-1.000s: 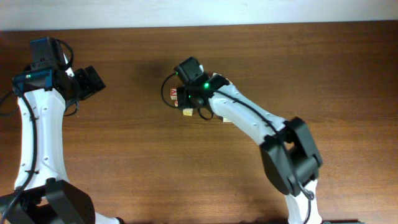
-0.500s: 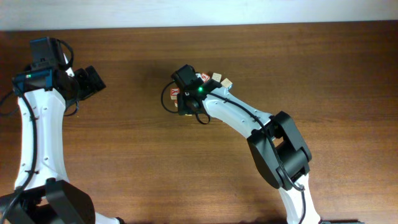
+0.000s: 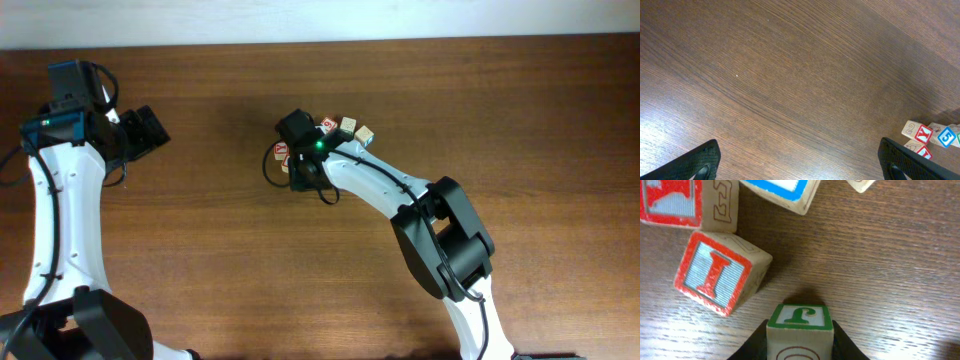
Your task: Rotate 3 blocks
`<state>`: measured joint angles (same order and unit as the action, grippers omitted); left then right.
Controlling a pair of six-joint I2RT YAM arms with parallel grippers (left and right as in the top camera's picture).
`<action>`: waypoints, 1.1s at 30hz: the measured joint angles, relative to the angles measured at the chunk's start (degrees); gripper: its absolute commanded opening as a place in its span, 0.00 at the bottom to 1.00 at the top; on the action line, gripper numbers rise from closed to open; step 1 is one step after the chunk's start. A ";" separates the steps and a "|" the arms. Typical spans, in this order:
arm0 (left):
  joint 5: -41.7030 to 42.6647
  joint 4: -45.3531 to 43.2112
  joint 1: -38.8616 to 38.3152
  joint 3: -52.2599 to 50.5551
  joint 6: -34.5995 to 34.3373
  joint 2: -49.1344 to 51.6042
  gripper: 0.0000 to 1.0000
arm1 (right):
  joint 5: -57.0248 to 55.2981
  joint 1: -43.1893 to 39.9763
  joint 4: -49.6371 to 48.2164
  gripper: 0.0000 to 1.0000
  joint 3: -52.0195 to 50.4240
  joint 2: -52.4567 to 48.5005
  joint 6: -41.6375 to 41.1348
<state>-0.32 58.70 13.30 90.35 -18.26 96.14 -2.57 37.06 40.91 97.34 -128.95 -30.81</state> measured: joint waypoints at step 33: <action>-0.17 0.04 0.00 0.00 0.00 0.00 0.99 | -5.66 -3.98 11.96 0.51 4.00 5.79 0.44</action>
<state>-0.49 58.74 13.30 90.35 -18.26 96.14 -8.23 33.08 52.86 101.34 -123.15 -30.37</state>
